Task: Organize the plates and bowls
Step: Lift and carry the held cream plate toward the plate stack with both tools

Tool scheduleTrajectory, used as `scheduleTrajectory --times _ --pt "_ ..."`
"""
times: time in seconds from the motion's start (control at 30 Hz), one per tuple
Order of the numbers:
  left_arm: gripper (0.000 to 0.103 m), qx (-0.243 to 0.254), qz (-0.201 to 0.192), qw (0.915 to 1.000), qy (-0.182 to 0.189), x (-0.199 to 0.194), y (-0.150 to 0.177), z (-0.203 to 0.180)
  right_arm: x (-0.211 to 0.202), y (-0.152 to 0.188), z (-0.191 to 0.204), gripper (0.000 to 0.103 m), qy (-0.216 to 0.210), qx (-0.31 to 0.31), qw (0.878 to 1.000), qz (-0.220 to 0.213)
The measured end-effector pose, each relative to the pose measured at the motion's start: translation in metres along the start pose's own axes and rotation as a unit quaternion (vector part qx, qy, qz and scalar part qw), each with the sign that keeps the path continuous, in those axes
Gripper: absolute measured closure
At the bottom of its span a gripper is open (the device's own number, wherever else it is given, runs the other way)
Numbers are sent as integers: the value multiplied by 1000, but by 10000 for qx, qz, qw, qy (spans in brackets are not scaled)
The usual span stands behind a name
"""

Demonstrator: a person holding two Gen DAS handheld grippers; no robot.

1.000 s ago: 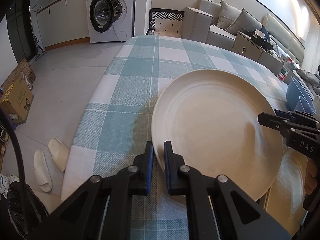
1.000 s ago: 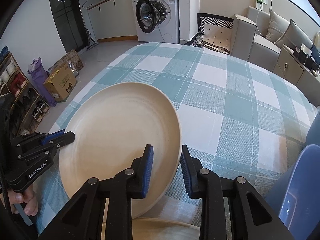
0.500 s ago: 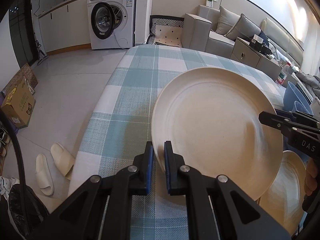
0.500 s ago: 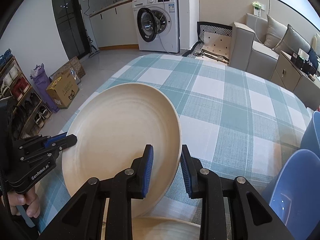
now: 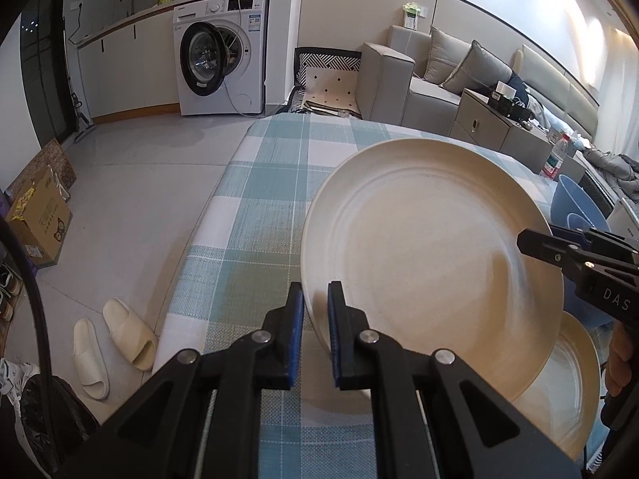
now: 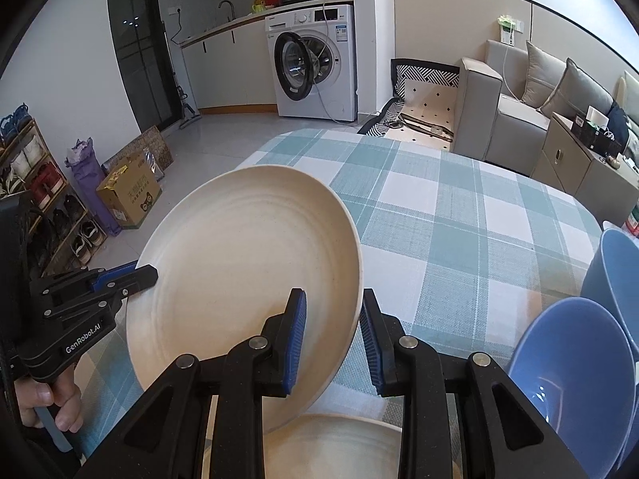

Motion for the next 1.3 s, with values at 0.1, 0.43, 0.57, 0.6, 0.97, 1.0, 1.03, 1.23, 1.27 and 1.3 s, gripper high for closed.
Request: scheduleTrajectory --times 0.1,0.43,0.57,0.6,0.97,1.0,1.03,1.23,1.27,1.3 --pt "95 65 -57 10000 15 -7 -1 -5 -10 2 -2 75 33 29 10000 -56" --pt "94 264 -165 9994 137 -23 -2 -24 -40 11 -14 75 49 178 9996 -191" --pt "94 327 -143 9992 196 -24 -1 -32 -52 17 -18 75 91 214 9994 -247" --pt "94 346 -146 9991 205 -25 -2 -34 -54 18 -19 75 102 225 9994 -261" --pt "92 564 -269 9977 278 -42 0 -55 -84 37 -27 75 204 358 9983 -417" --pt "92 586 -281 9975 283 -43 0 -57 -87 39 -29 75 212 369 9981 -438" --pt "92 608 -288 9973 289 -44 1 -59 -90 42 -30 75 229 381 9980 -450" --pt "92 766 -338 9961 286 -53 5 -74 -110 53 -35 74 300 456 9969 -565" --pt "92 797 -342 9958 289 -54 5 -76 -114 56 -36 74 311 472 9967 -583" --pt "92 826 -347 9955 296 -56 7 -79 -117 59 -38 74 315 490 9965 -598"
Point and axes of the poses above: each gripper's, at about its wrist camera, not at the fingertips, and x roughly the way its jaws point, z to its left, y to its underside, the point moved 8 cm from there along x, roughly the way its jaws point, and after that the axes turned 8 degrees about z, right-handed, at the moved point
